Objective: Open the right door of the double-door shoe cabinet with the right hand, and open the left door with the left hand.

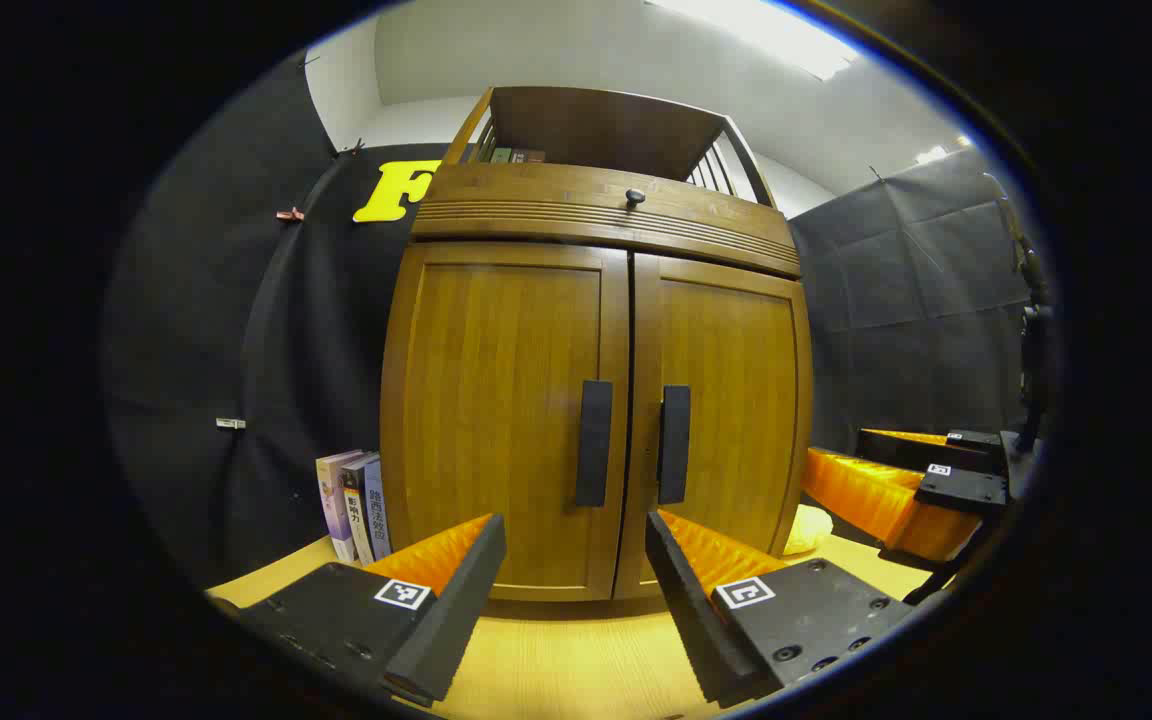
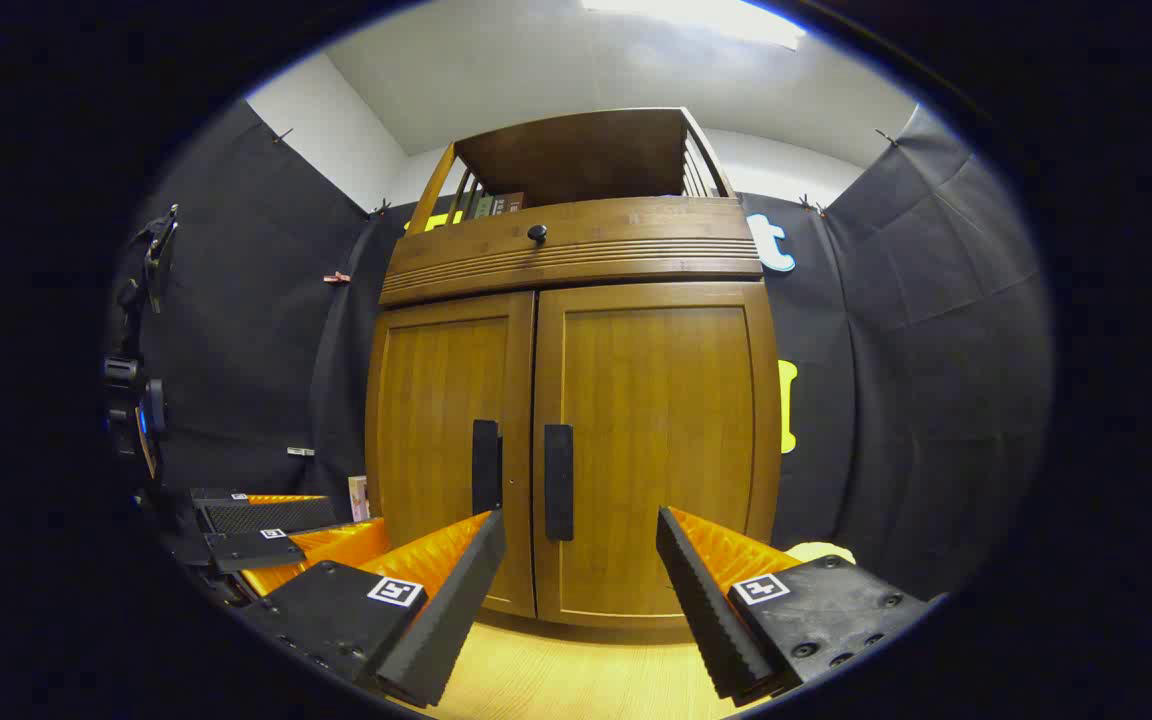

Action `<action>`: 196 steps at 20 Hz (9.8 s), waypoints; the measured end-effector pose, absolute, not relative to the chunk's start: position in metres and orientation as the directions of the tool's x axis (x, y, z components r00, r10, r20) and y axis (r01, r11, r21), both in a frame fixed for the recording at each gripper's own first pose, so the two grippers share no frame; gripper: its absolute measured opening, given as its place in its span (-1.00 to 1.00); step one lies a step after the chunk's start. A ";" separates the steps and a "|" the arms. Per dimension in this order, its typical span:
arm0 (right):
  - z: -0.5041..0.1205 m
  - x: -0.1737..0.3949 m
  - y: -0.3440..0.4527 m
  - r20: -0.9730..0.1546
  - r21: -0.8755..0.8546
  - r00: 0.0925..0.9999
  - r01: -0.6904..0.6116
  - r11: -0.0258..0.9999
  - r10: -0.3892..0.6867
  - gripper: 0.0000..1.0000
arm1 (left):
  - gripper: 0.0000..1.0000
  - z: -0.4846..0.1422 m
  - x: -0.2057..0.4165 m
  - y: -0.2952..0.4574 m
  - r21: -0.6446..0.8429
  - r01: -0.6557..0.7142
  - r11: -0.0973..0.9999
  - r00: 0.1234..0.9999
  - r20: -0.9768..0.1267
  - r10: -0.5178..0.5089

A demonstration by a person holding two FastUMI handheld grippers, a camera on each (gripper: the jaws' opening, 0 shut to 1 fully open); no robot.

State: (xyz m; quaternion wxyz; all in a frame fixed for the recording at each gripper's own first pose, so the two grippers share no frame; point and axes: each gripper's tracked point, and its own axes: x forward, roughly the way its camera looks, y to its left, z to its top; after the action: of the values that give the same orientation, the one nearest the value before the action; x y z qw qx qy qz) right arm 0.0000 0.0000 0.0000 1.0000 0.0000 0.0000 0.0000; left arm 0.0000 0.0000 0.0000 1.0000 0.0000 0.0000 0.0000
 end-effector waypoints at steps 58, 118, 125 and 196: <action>-0.023 0.164 0.020 0.002 0.115 0.993 0.116 0.987 -0.117 0.89 | 0.76 0.019 0.053 0.050 0.006 0.004 1.000 0.999 0.038 -0.005; 0.012 -0.041 -0.158 -0.053 -0.004 0.982 0.180 0.984 -0.180 -0.58 | 0.76 0.018 0.031 -0.021 -0.059 -0.063 0.996 0.998 -0.009 0.063; 0.017 -0.052 -0.182 -0.058 -0.038 0.984 0.165 0.985 -0.167 -0.58 | 0.75 0.018 0.086 -0.013 0.035 -0.109 0.993 0.994 0.024 0.108; 0.046 -0.068 -0.027 0.009 -0.013 0.998 0.069 0.998 -0.069 0.82 | -0.65 0.059 -0.100 0.185 0.038 -0.215 0.976 0.976 0.048 0.213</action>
State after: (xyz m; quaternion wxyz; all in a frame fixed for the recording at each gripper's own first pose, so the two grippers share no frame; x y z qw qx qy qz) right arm -0.0682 -0.0273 0.0459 0.9994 -0.0069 -0.0043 -0.0347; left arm -0.0999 0.1853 0.0586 0.9937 0.0215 -0.0217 0.1077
